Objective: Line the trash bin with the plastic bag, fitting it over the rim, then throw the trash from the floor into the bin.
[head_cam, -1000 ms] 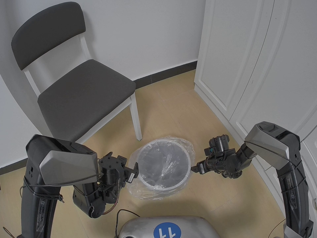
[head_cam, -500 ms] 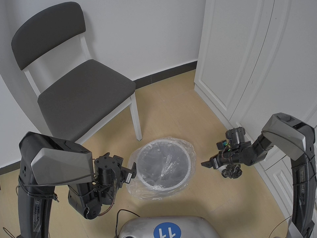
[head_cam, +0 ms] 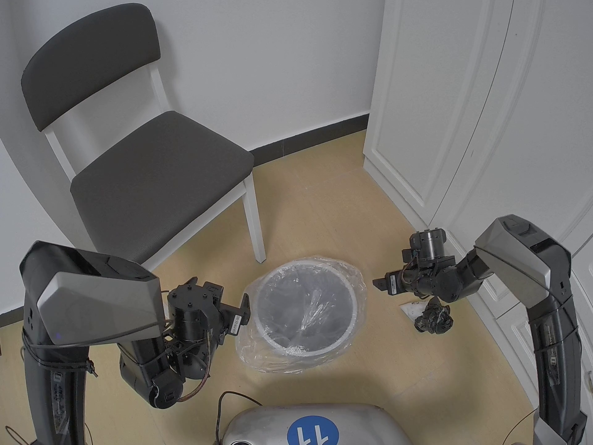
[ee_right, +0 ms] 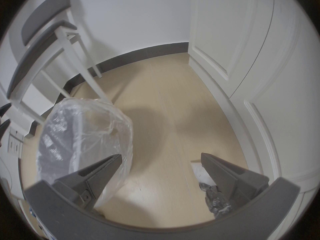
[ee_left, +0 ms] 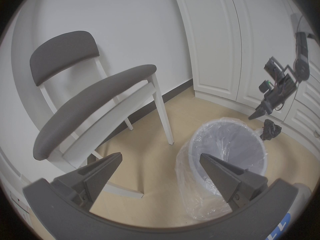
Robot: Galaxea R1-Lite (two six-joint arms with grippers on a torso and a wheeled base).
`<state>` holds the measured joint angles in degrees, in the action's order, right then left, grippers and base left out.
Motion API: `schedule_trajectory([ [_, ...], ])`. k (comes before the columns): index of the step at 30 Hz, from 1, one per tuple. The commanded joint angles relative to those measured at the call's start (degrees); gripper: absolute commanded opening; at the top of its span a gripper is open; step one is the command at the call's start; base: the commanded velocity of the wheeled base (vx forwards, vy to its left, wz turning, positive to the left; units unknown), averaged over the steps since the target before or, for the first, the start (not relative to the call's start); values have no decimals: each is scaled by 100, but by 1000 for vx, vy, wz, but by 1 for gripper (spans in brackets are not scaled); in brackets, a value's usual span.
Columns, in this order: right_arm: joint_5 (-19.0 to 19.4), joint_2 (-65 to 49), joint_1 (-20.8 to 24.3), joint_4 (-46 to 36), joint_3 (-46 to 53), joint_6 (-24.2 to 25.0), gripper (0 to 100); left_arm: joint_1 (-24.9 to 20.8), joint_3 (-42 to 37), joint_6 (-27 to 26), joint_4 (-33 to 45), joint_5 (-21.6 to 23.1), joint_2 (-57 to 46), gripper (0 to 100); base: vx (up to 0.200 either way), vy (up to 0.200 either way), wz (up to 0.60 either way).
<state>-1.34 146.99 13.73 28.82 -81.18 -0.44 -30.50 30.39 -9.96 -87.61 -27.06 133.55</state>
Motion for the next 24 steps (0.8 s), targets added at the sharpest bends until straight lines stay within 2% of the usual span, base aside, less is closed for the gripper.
schedule_trajectory([
  [1, -349, 796, 297, -105, -759, 343, 100, -79, -253, 29, -1, -45, -523, 100, 0, 0, 0],
  [6, -595, 1182, 359, -781, -1629, 659, 100, -272, -429, 29, -1, -62, -813, 100, 0, 0, 0],
  [10, -613, 1543, 464, -1388, -2456, 1081, 100, -378, -525, 38, -1, -168, -1112, 100, 0, 0, 0],
  [13, -604, 1780, 508, -1845, -3027, 1151, 100, -386, -605, 47, -1, -212, -1287, 100, 0, 0, 0],
  [16, -604, 1842, 570, -2152, -3264, 1310, 100, -386, -780, 91, -1, -212, -1525, 100, 0, 0, 0],
  [24, -551, 1824, 535, -2223, -3229, 1380, 100, -395, -921, 240, -1, -212, -1885, 100, 0, 0, 0],
])
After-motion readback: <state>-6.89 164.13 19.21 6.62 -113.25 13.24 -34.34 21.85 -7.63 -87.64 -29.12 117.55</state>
